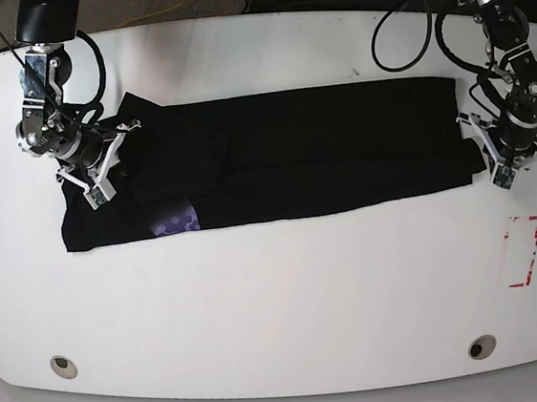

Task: Layout the t-shirt on the table in an organized manner, then fold the t-shirt properly
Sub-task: 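Tuck and press the shirt side edge with the left gripper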

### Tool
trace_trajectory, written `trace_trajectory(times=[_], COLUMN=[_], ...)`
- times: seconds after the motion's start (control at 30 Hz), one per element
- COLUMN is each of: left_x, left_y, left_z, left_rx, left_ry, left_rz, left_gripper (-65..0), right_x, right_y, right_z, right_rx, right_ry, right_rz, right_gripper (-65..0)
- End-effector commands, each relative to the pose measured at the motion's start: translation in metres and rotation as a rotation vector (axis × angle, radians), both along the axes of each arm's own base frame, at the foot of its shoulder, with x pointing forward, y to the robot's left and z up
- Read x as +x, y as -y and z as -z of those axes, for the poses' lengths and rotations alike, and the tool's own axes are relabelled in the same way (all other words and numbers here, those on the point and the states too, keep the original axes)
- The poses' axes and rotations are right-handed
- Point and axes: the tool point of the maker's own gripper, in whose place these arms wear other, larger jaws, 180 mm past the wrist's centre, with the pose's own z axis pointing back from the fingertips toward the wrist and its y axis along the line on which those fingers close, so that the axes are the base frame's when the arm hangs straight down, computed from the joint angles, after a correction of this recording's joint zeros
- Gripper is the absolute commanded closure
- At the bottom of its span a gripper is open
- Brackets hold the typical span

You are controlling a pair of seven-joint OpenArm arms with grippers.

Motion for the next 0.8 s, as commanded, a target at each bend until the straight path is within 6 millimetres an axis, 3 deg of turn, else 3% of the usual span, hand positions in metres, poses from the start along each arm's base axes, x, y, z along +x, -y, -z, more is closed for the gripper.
trace_trajectory(times=[0.0,0.37,0.53,0.77], left_x=[0.018,0.049,0.055,0.055], left_y=[-0.009,-0.030,-0.017,-0.006], left_z=[-0.017,0.012,0.030,0.035], left_rx=[-0.003,-0.100,-0.146,-0.147], left_ry=[0.055,-0.015,-0.033,-0.046], left_rz=[-0.010,-0.061,-0.025,0.005], left_gripper=[-2.9,-2.9,-2.9,-2.9], right_x=[-0.013,-0.016,-0.016,-0.016], right_y=[0.002,-0.006,-0.007,-0.007], right_z=[0.012,0.016,0.016,0.016], right_rx=[-0.045,-0.032,-0.029,-0.029], right_ry=[-0.071,-0.080,-0.078,-0.078], right_rz=[-0.022,-0.023,-0.023,-0.023], right_gripper=[0.0,0.0,0.0,0.0])
